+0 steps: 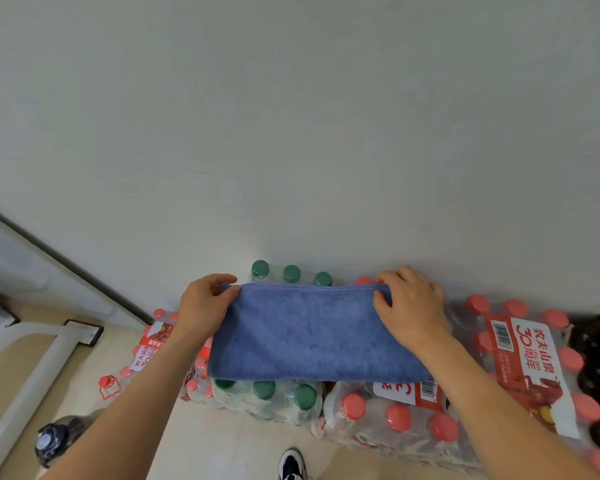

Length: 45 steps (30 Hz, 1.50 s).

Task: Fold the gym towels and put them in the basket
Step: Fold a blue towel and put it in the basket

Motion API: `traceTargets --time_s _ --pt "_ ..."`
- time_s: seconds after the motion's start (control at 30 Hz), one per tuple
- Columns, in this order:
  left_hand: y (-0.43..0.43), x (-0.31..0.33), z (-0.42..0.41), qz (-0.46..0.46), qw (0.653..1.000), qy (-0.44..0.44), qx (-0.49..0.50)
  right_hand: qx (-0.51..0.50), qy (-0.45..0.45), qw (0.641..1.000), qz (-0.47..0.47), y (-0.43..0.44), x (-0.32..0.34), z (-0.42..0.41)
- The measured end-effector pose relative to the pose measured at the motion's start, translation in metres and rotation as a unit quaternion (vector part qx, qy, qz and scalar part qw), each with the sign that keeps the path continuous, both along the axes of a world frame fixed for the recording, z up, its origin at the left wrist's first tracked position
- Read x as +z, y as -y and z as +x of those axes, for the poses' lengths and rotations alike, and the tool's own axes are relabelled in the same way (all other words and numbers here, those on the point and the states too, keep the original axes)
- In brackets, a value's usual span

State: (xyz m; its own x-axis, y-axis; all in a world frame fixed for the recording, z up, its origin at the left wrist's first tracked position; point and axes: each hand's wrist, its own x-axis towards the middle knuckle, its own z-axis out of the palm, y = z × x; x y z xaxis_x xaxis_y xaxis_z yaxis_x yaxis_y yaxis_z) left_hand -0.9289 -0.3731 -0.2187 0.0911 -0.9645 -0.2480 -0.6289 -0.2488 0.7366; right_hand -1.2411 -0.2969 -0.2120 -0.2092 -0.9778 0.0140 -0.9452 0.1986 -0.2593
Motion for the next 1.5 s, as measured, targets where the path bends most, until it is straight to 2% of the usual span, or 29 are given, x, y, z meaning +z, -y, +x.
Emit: traceTargets --time_s 0.2,0.3,0.47,0.63,0.8,0.9,1.27,1.33,1.4,1.5 --pt "-0.002 0.0 0.002 -0.046 0.995 -0.085 -0.011 0.02 0.0 0.999 0.025 0.006 0.0 -0.01" --pt "-0.004 -0.004 -0.001 -0.056 0.993 -0.1 0.002 0.026 -0.003 0.999 0.026 0.01 0.0 -0.014" --pt "-0.008 -0.009 -0.008 -0.069 0.997 -0.037 0.003 0.019 -0.028 0.999 0.028 0.017 0.006 -0.018" --pt "-0.008 -0.009 -0.01 -0.098 0.993 0.029 -0.058 0.091 0.001 0.995 0.035 0.016 0.007 -0.011" --pt "0.003 -0.001 -0.005 -0.024 0.996 -0.025 -0.083 0.1 0.046 0.993 0.034 0.017 0.006 -0.01" --pt "0.01 0.004 -0.001 0.008 0.994 -0.021 -0.103 0.107 0.05 0.992 0.045 0.02 0.007 -0.008" --pt "0.004 0.002 -0.004 -0.05 0.993 0.029 -0.102 0.115 0.034 0.992 0.03 0.027 0.006 -0.01" --pt "0.005 0.001 -0.004 -0.083 0.984 0.081 -0.139 0.144 0.045 0.989 0.006 0.023 0.005 -0.005" --pt "0.007 -0.001 -0.007 -0.164 0.958 0.148 -0.183 0.18 0.045 0.983 -0.004 0.023 0.004 0.002" --pt "0.011 0.004 -0.019 -0.24 0.92 0.185 -0.25 0.206 0.044 0.977 0.017 0.029 0.004 0.017"
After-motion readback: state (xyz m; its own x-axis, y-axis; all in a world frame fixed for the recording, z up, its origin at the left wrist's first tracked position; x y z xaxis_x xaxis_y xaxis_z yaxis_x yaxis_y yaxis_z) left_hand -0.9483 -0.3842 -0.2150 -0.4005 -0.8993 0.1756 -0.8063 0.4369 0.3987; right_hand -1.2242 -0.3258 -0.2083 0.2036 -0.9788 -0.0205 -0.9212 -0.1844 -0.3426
